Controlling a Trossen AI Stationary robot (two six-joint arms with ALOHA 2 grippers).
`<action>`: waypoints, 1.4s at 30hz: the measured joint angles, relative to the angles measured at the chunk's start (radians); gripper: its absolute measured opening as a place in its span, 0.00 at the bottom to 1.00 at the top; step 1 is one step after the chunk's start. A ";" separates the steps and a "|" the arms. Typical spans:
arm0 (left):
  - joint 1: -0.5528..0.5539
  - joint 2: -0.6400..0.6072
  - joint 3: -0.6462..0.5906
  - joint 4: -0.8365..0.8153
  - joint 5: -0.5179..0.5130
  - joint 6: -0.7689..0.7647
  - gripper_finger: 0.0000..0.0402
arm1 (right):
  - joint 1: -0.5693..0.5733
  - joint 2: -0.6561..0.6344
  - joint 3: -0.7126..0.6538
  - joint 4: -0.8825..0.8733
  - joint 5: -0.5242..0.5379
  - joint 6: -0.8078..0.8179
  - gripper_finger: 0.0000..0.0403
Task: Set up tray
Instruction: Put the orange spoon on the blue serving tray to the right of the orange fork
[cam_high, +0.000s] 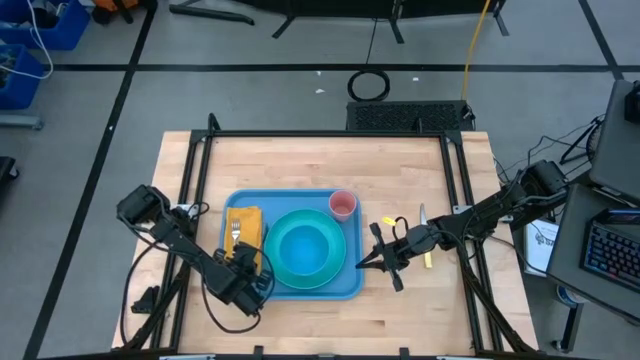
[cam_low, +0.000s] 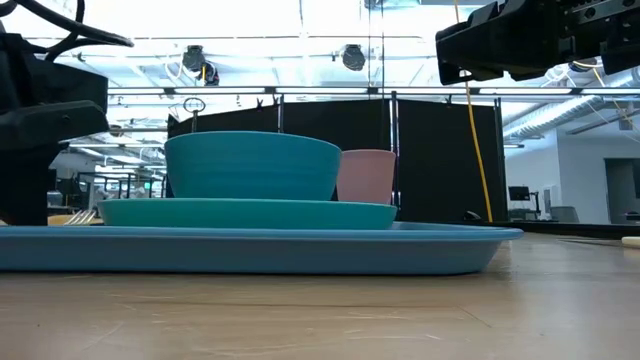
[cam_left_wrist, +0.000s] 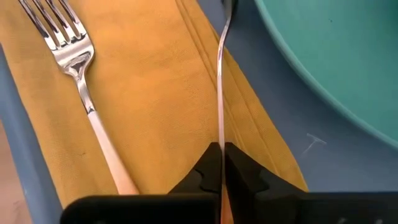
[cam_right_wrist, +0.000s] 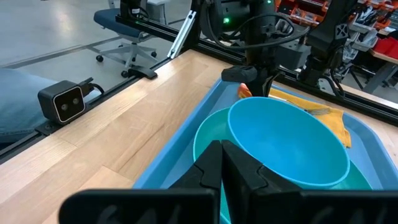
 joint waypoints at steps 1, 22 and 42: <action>0.000 0.001 0.005 -0.004 0.002 0.005 0.02 | 0.000 0.000 0.000 0.000 0.000 0.000 0.00; -0.029 -0.001 0.118 -0.259 0.051 -0.115 0.01 | 0.000 0.000 0.000 0.000 0.000 0.000 0.00; 0.172 -0.002 0.079 -0.278 0.232 -0.007 0.00 | 0.000 0.000 0.000 0.000 0.000 0.000 0.00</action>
